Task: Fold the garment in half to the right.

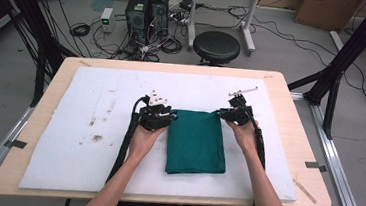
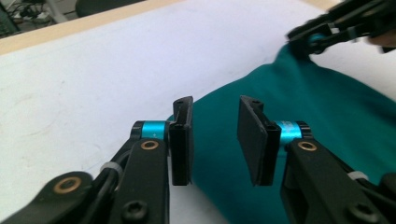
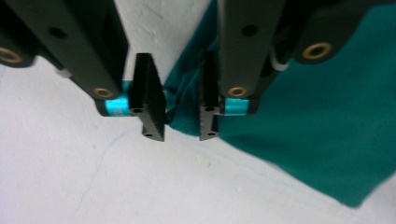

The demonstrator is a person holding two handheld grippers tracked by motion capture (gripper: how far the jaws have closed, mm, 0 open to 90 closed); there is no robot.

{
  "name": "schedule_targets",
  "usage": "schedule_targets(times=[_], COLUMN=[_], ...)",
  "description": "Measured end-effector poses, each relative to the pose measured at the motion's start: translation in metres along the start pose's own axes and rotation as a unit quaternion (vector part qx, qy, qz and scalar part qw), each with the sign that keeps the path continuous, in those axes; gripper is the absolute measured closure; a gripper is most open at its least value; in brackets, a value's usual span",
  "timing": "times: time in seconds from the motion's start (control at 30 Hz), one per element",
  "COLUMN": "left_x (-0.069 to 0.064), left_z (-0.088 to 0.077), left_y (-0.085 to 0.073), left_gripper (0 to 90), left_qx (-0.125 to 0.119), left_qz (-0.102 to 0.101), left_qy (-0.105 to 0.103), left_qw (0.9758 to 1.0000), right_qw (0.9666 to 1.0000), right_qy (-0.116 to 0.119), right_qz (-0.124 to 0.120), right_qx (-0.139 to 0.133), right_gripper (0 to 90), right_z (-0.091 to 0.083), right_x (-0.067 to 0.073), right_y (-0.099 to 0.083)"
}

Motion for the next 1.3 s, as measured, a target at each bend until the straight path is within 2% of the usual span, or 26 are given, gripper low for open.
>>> schedule_targets(times=[0.13,0.2,0.23,0.27,0.3,0.33,0.37,0.4,0.43,0.5,0.57,0.63,0.8,0.97,1.1,1.17,1.23,1.3], left_x=[0.003,0.005,0.006,0.008,0.009,0.01,0.011,0.012,0.013,0.013,0.013,0.012,0.02,0.027,0.031,0.026,0.021,0.019], left_z=[0.008,0.01,0.011,0.011,0.011,0.011,0.011,0.012,0.014,0.018,0.023,0.027,0.033,0.031,0.028,0.026,0.027,0.03], left_y=[-0.004,-0.003,-0.003,-0.001,0.0,0.001,0.002,0.004,0.004,0.004,0.001,-0.003,-0.018,-0.019,-0.017,-0.009,-0.004,-0.006], left_gripper=[66.4,66.9,67.1,67.1,67.1,67.1,67.1,67.1,67.1,67.5,68.6,70.4,75.5,76.4,75.9,75.8,75.8,75.8], left_qx=[0.0,-0.003,-0.004,-0.004,-0.005,-0.006,-0.004,-0.006,-0.007,-0.008,-0.002,0.002,0.039,0.048,0.048,0.02,0.002,0.007], left_qz=[-0.016,-0.011,-0.011,-0.012,-0.012,-0.011,-0.009,-0.011,-0.013,-0.012,-0.01,-0.006,0.005,0.014,0.012,0.006,0.004,0.006], left_qy=[0.005,0.01,0.014,0.016,0.019,0.02,0.021,0.021,0.019,0.021,0.019,0.02,0.043,0.067,0.08,0.061,0.043,0.04], left_qw=[0.9999,0.9999,0.9998,0.9998,0.9997,0.9997,0.9997,0.9997,0.9997,0.9997,0.9998,0.9998,0.9983,0.9965,0.9956,0.9979,0.9991,0.9992], right_qw=[0.9997,0.9995,0.9995,0.9991,0.9985,0.9981,0.9973,0.9964,0.9961,0.9975,0.9993,0.9995,0.9992,0.9996,0.9993,0.9995,0.999,0.9983], right_qy=[0.019,0.022,0.02,0.024,0.025,0.019,0.024,0.042,0.049,0.045,0.022,0.019,0.022,0.014,0.013,-0.001,-0.012,-0.01], right_qz=[0.015,0.02,0.019,0.028,0.038,0.043,0.054,0.061,0.062,0.048,0.03,0.024,0.03,0.024,0.035,0.029,0.031,0.033], right_qx=[-0.008,-0.012,-0.017,-0.023,-0.032,-0.04,-0.043,-0.042,-0.04,-0.025,-0.011,-0.011,-0.009,0.001,0.003,-0.008,-0.03,-0.047], right_gripper=[76.6,82.0,82.4,82.0,75.6,63.6,60.9,59.4,59.6,66.2,76.6,80.6,84.7,87.0,85.4,78.9,74.8,74.9], right_z=[-0.003,-0.004,-0.005,-0.007,-0.008,-0.009,-0.009,-0.009,-0.007,-0.003,0.0,-0.001,-0.004,-0.004,-0.003,-0.006,-0.01,-0.011], right_x=[-0.001,-0.001,-0.002,-0.002,-0.002,-0.004,-0.003,0.0,0.002,0.004,0.003,0.003,0.0,-0.007,-0.009,-0.009,-0.009,-0.005], right_y=[-0.002,-0.001,0.0,0.002,0.003,0.005,0.006,0.006,0.006,0.002,-0.001,-0.001,-0.004,-0.014,-0.017,-0.012,-0.005,0.001])
Point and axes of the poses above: each handheld gripper's, and its own axes: z roughly forward along the jaws, y roughly out of its top, x roughly to its left, the point moved 10 cm from there along z, roughly forward along the jaws, and after that the axes turned 11 degrees about -x, right-handed, at the moved point
